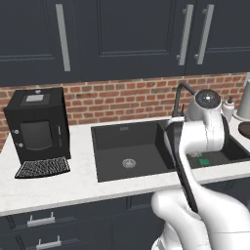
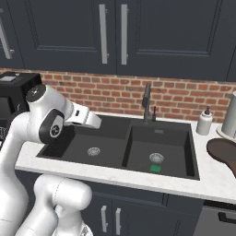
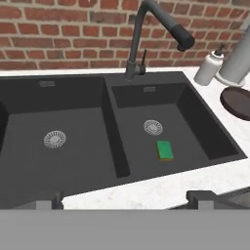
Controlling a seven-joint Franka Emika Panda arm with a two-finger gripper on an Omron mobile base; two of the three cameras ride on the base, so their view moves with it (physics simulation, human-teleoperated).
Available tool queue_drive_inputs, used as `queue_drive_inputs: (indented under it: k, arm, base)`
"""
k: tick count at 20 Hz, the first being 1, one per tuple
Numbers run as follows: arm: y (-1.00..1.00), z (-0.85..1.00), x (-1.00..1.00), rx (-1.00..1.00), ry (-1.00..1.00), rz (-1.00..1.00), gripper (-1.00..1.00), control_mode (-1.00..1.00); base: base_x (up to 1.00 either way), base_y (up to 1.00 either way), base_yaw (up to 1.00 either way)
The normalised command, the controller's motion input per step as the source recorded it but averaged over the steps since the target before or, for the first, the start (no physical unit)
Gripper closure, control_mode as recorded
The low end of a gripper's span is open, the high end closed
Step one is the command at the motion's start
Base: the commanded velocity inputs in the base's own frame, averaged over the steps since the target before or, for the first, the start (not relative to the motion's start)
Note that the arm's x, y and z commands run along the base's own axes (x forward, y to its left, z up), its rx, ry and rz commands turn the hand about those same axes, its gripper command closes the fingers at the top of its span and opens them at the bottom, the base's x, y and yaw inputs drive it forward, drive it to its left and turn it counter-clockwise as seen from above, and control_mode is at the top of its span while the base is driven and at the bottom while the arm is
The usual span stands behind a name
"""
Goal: Pick the pan and sponge and place them into the sink. Then turn on the water.
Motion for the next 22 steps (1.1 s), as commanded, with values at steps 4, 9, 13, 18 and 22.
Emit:
queue_drive_inputs:
  k: [4,9,13,18,22]
  arm:
    - [0.43,0.00,0.00,0.26,0.00,0.10,-1.00,-1.00]
    - [0.06,0.00,0.00,0.22,0.00,0.04,-1.00,-1.00]
    - [0.00,0.00,0.00,0.00,0.02,0.00,-1.00,-1.00]
    - [0.00,0.00,0.00,0.00,0.00,0.00,-1.00,-1.00]
    - [0.00,0.00,0.00,0.00,0.00,0.00,-1.00,-1.00]
  base:
    - [0.00,0.00,0.00]
    - [0.00,0.00,0.00]
    - [0.00,0.00,0.00]
    - [0.00,0.00,0.00]
    - [0.00,0.00,0.00]
